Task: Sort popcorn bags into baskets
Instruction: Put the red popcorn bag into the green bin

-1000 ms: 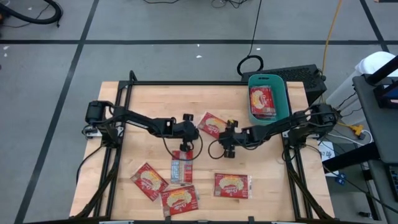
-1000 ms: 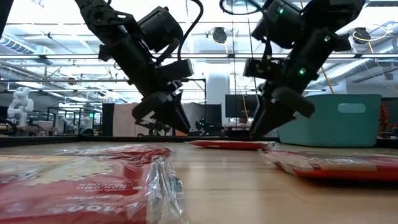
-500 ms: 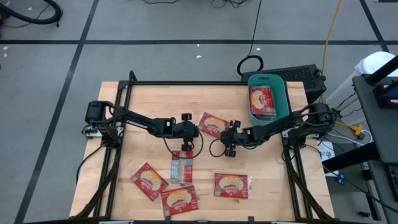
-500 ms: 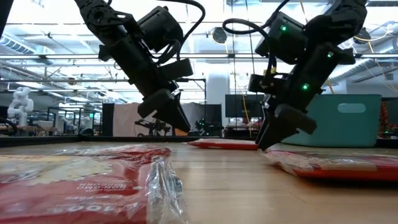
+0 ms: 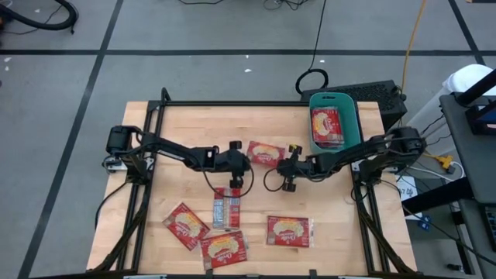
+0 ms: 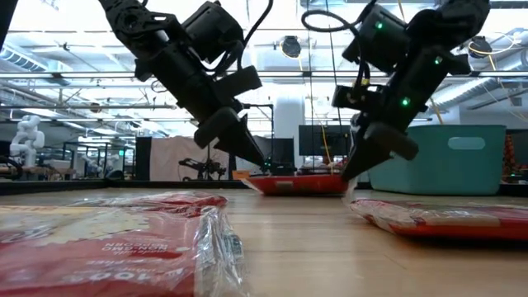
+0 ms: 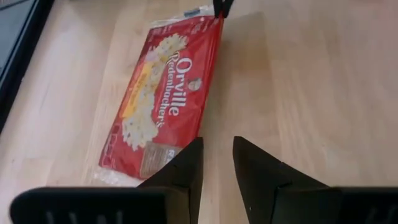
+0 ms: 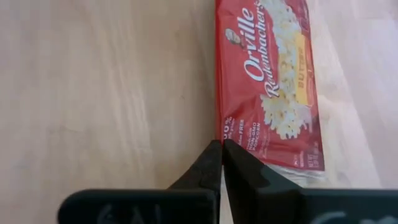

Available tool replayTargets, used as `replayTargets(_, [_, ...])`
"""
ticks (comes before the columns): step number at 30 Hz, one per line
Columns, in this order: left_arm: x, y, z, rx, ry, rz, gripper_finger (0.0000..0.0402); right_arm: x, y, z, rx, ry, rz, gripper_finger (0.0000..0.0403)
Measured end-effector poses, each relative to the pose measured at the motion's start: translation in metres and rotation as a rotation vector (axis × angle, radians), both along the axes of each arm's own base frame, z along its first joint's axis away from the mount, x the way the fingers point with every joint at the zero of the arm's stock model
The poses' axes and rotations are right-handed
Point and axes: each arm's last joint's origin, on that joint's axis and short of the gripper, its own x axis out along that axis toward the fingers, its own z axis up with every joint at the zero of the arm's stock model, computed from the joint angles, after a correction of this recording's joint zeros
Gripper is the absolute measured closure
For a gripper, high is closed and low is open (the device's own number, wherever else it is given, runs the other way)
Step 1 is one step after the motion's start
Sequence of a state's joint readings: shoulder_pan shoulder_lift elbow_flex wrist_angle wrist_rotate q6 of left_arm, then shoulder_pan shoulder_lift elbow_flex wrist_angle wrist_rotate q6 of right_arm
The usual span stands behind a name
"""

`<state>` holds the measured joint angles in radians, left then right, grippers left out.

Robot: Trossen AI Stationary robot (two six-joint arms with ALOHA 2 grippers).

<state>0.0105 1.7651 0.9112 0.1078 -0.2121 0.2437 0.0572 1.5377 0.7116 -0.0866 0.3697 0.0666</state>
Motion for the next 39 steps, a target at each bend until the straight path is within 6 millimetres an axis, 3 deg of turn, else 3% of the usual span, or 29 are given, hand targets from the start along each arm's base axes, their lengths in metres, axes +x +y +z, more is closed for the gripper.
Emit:
replayTargets(13, [0.006,0.004,-0.032,0.174,0.108,-0.009,0.0296,0.0,-0.007,0.006,0.116,-0.029,0.041,0.0402])
replayTargets(21, [0.017,0.002,-0.046,0.348,0.057,0.033,0.016,0.001,-0.01,0.006,0.148,-0.03,0.044,0.0403])
replayTargets(24, [0.02,0.004,-0.05,0.377,0.048,0.025,0.0134,0.001,-0.012,0.006,0.178,-0.038,0.054,0.0403])
replayTargets(26, [0.021,0.006,-0.052,0.385,0.05,0.024,0.0145,0.002,-0.013,0.006,0.193,-0.041,0.059,0.0403])
replayTargets(28, [0.021,0.006,-0.052,0.393,0.056,0.021,0.0181,0.002,-0.014,0.006,0.207,-0.044,0.053,0.0403])
replayTargets(35, [0.018,-0.002,-0.041,0.43,0.058,-0.02,0.0376,-0.002,-0.02,0.016,0.23,-0.082,-0.006,0.04])
replayTargets(39, [0.017,-0.003,-0.025,0.422,0.011,-0.006,0.0369,-0.01,-0.021,0.035,0.196,-0.136,-0.027,0.038])
